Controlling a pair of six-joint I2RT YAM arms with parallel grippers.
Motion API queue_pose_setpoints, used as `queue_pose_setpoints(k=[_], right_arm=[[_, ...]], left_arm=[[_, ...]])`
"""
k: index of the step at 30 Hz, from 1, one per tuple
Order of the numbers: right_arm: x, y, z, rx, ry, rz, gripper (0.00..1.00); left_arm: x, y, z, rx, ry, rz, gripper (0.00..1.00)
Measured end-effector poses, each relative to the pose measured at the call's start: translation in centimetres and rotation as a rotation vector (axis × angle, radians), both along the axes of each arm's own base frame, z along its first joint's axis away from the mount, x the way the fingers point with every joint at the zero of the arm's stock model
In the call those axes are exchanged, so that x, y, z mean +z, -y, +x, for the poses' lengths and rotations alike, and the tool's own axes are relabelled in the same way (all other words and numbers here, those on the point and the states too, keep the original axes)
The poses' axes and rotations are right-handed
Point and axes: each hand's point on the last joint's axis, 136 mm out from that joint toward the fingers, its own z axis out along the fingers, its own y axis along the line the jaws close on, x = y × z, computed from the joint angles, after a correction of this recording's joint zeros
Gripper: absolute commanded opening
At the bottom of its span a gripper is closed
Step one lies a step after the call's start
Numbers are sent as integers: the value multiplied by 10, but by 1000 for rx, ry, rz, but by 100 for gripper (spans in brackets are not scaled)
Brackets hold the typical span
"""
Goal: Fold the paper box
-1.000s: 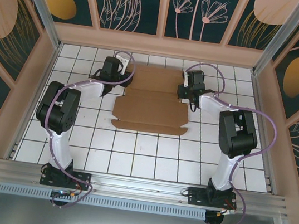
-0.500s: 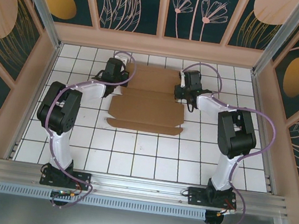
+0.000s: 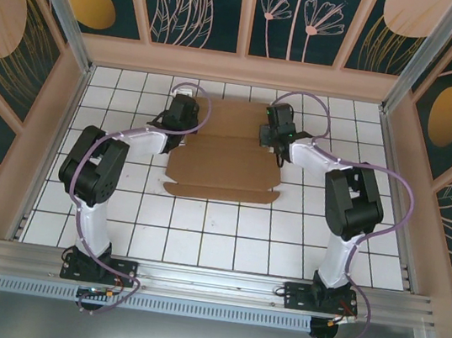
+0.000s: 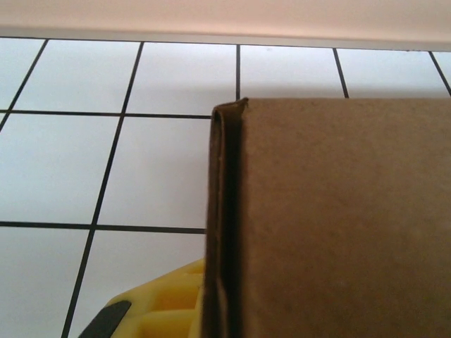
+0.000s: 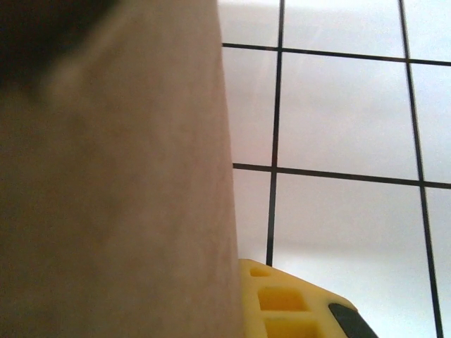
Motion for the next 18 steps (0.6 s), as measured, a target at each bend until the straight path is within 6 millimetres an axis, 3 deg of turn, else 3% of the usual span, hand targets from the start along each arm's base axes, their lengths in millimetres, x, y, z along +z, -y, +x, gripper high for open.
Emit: queue_pose_setpoints(k=[13, 18], right_arm=[[7, -8, 2, -130, 52, -21, 0], [5, -6, 3, -131, 64, -11, 0]], left_arm=[[-1, -7, -4, 92, 23, -43, 0], [-2, -5, -12, 66, 47, -85, 31]])
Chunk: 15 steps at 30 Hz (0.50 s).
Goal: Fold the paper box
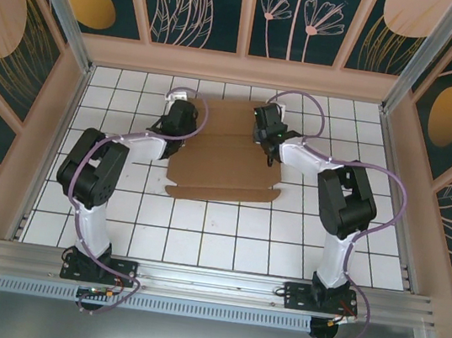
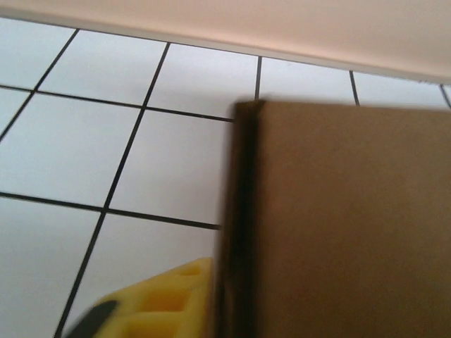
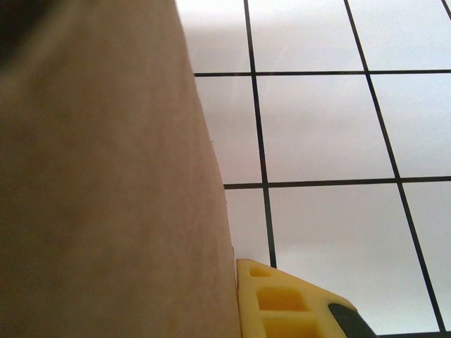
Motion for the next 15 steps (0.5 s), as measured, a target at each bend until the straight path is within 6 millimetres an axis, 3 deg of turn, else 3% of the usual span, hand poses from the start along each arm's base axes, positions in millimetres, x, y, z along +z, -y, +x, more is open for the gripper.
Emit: queue_pose_setpoints(k=[5, 11, 15], right_arm=[[-9, 14, -6, 0, 6, 34, 0], [-5, 28, -18, 13, 48, 45, 19], [-2, 39, -15, 3, 72, 69, 31]], left_arm=[[-4, 5, -23, -81, 16, -77, 44], [4, 18, -35, -170, 50, -153, 48], [18, 20, -42, -190, 88, -195, 53]])
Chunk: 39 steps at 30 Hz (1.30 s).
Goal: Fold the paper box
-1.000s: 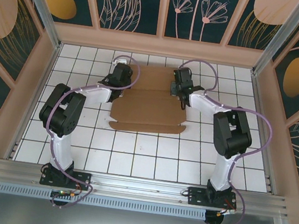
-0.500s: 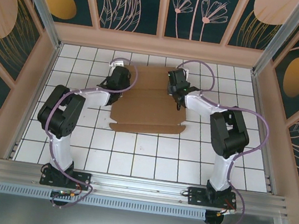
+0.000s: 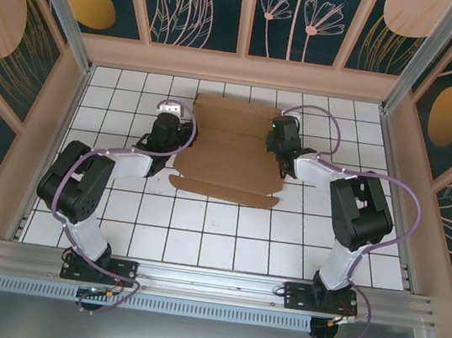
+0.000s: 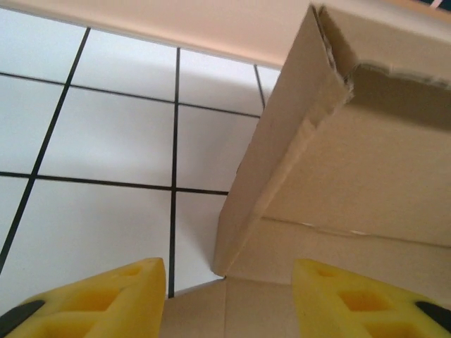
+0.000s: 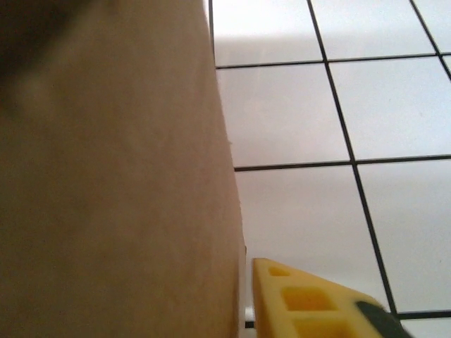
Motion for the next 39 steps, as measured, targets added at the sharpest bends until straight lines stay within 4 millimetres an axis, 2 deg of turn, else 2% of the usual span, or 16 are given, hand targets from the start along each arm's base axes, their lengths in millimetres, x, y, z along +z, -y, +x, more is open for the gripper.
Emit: queue_pose_setpoints(k=[4, 8, 11, 14, 17, 20, 23, 26, 30, 34, 39], right_arm=[[5, 4, 1, 17, 25, 32, 44], [11, 0, -6, 68, 50, 61, 59], [22, -3, -11, 118, 80, 91, 70], [36, -6, -22, 172, 118, 120, 83], [59, -9, -33, 225, 174, 162, 85], [89, -9, -40, 274, 246, 230, 84], [115, 0, -42, 286, 310, 312, 84], [125, 10, -33, 255, 313, 359, 82], [122, 8, -14, 228, 273, 387, 78], [95, 7, -7, 203, 193, 395, 76], [62, 7, -6, 179, 106, 388, 74]], left_arm=[[19, 3, -4, -19, 48, -40, 54], [35, 6, -12, -50, 91, -71, 54], [49, 6, -18, -66, 125, -88, 55], [72, 6, -18, -80, 175, -111, 57], [102, 5, -5, -82, 228, -136, 59], [136, 3, 16, -83, 282, -159, 59], [156, -1, 37, -77, 312, -172, 59], [151, -2, 52, -86, 290, -176, 59], [115, 4, 64, -109, 205, -175, 59], [80, 11, 66, -131, 116, -183, 57], [64, 18, 67, -152, 72, -219, 55]])
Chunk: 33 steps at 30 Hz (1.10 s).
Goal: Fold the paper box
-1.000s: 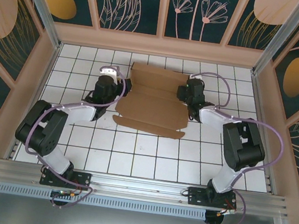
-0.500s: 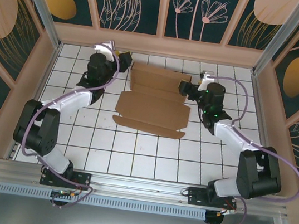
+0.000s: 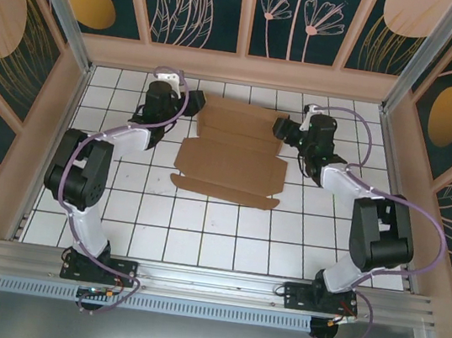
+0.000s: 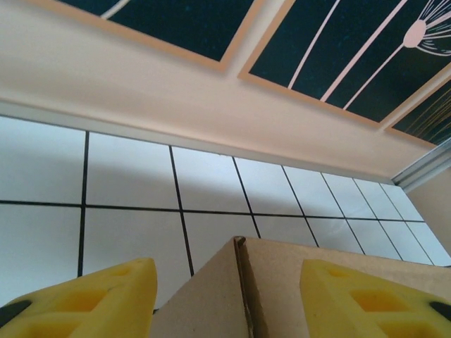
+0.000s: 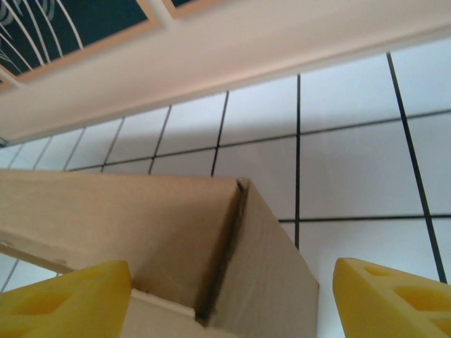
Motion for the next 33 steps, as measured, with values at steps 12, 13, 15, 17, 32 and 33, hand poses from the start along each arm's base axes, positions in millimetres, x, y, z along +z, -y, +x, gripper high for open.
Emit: queue_pose_setpoints(k=[12, 13, 15, 17, 32, 33], right_arm=[[-6, 0, 2, -9, -17, 5, 72], [-5, 0, 2, -9, -17, 4, 73], [-4, 1, 2, -14, -23, -4, 74], [-2, 4, 2, -21, -31, -19, 74], [73, -1, 14, 19, 24, -92, 0], [69, -3, 14, 29, 9, -97, 0]], left_arm=[[-19, 5, 1, 1, -35, -53, 45], [-19, 4, 2, 5, -35, -52, 48], [-20, 2, 2, 17, -38, -45, 52], [-19, 1, 0, 20, -47, -33, 56], [144, -33, -49, 131, 113, -97, 45], [153, -36, -57, 137, 119, -111, 45]])
